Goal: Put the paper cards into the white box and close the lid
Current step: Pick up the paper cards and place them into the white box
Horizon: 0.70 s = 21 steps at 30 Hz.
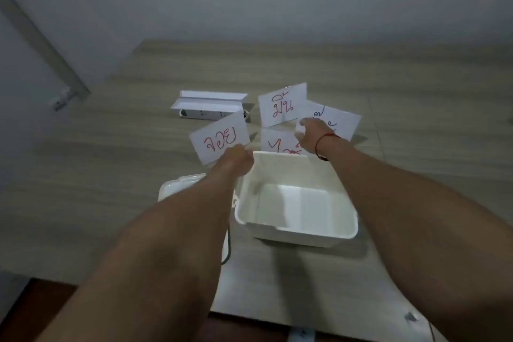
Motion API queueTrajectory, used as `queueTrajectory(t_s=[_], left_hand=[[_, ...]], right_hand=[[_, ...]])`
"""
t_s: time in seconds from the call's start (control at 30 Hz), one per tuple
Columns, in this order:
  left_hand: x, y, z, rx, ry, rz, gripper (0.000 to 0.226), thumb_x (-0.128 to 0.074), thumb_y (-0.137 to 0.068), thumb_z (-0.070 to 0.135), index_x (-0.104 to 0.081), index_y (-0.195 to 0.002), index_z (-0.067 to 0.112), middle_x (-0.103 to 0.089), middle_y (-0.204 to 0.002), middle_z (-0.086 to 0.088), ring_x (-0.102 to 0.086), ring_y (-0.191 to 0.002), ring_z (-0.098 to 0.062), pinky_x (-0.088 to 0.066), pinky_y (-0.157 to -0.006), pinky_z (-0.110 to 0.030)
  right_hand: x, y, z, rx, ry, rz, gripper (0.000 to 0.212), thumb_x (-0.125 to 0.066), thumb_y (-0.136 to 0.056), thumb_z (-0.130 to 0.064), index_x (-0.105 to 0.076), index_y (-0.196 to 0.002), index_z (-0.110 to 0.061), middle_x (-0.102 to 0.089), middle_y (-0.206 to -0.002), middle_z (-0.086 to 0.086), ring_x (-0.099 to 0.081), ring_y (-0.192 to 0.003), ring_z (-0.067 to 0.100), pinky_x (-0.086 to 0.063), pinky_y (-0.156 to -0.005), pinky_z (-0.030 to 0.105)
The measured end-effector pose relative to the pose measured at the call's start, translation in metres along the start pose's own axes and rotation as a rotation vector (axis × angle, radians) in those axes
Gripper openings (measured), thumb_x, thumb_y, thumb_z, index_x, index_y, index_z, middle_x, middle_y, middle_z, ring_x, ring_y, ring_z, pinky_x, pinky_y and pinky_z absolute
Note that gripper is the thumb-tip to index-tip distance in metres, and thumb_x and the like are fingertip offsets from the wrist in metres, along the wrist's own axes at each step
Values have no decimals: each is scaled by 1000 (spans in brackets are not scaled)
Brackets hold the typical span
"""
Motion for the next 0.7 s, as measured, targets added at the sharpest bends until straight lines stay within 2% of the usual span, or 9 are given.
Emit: queueTrajectory(t_s=[0.1, 0.17, 0.27, 0.4, 0.53, 0.7], left_hand=[[-20, -3, -12, 73, 116, -39, 62, -20, -99, 40, -58, -123, -2, -59, -130, -23, -55, -118, -37, -43, -99, -41], [-31, -2, -16, 85, 175, -31, 62, -19, -102, 40, -58, -125, -2, -59, -131, -23, -54, -123, -37, -40, -103, -39], [-40, -3, -18, 106, 274, -11, 64, -19, -102, 43, -59, -127, -1, -61, -128, -23, -56, -121, -35, -42, -102, -39], [-44, -1, -19, 128, 329, -17, 61, -20, -103, 42, -57, -130, 1, -60, -131, -21, -54, -124, -33, -40, -103, -37], [-38, -1, -22, 139, 298, -32, 57, -22, -102, 39, -57, -124, -1, -60, -128, -22, -55, -118, -35, -42, -100, -39], [-31, 16, -22, 123, 213, -61, 47, -26, -102, 27, -55, -122, -4, -60, -122, -24, -57, -114, -37, -44, -95, -39]], right_hand=[[-19, -20, 8, -9, 55, -42, 48, -50, -97, -27, -42, -139, -7, -48, -143, 16, -45, -133, 32, -36, -112, 41], [-29, -26, 11, -2, 85, -44, 47, -50, -97, -27, -42, -139, -8, -50, -140, 16, -47, -130, 32, -35, -111, 41], [-35, -31, 15, 10, 144, 14, 37, -50, -96, -21, -51, -132, -10, -58, -130, 16, -54, -122, 32, -40, -103, 40], [-43, -32, 19, -31, 81, 16, 28, -48, -94, -6, -63, -116, -8, -65, -120, 16, -61, -113, 32, -45, -98, 39], [-30, -24, 8, 35, 70, 51, 28, -46, -95, -2, -58, -120, -2, -64, -120, 22, -63, -110, 36, -50, -93, 40], [24, -1, 2, 65, -50, 211, 26, -39, -97, -4, -58, -114, -7, -66, -118, 18, -59, -111, 34, -42, -94, 37]])
Point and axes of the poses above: each hand's wrist, its own y-axis away from the middle knuckle, its own x-axis out of the back of the hand, z = x × y, the point moved 7 cm from there along -y, towards the middle knuckle
